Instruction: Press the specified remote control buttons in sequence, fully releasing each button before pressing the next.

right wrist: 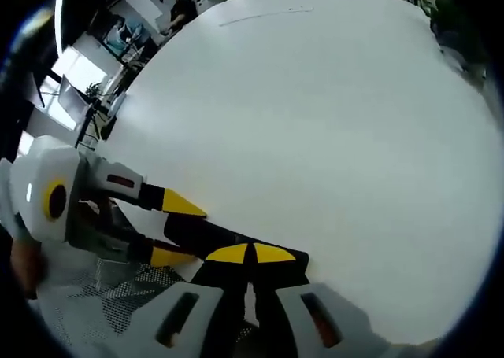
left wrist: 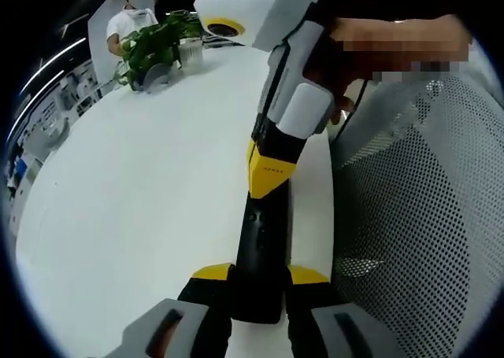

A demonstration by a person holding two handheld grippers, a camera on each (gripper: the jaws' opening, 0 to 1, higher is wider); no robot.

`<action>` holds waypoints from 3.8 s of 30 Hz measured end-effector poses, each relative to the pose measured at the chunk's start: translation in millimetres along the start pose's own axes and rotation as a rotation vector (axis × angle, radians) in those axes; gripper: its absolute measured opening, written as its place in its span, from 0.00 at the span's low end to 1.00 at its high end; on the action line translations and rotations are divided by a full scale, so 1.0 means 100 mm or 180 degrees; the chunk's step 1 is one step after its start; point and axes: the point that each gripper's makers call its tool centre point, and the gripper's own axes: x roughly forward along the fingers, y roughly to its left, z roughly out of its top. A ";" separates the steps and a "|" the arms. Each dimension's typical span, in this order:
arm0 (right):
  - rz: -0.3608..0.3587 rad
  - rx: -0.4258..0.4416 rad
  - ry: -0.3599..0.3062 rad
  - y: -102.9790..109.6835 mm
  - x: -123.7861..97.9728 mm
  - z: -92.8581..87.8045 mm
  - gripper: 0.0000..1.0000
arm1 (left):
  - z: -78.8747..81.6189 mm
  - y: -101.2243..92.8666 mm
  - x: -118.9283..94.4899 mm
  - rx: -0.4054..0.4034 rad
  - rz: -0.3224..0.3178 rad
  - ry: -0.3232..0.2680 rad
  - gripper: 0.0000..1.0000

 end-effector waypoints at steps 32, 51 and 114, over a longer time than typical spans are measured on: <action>0.0254 0.0275 0.0077 0.05 0.00 -0.03 0.00 | 0.01 -0.01 0.01 0.0006 0.0014 0.0001 0.26; -0.0031 -0.0459 0.0208 0.17 -0.01 -0.15 0.00 | 0.02 -0.02 0.00 -0.0028 0.0020 -0.0017 0.26; -0.0070 -0.0223 0.0466 0.11 -0.10 -0.25 0.00 | 0.03 -0.01 0.01 0.0084 0.0027 -0.0009 0.26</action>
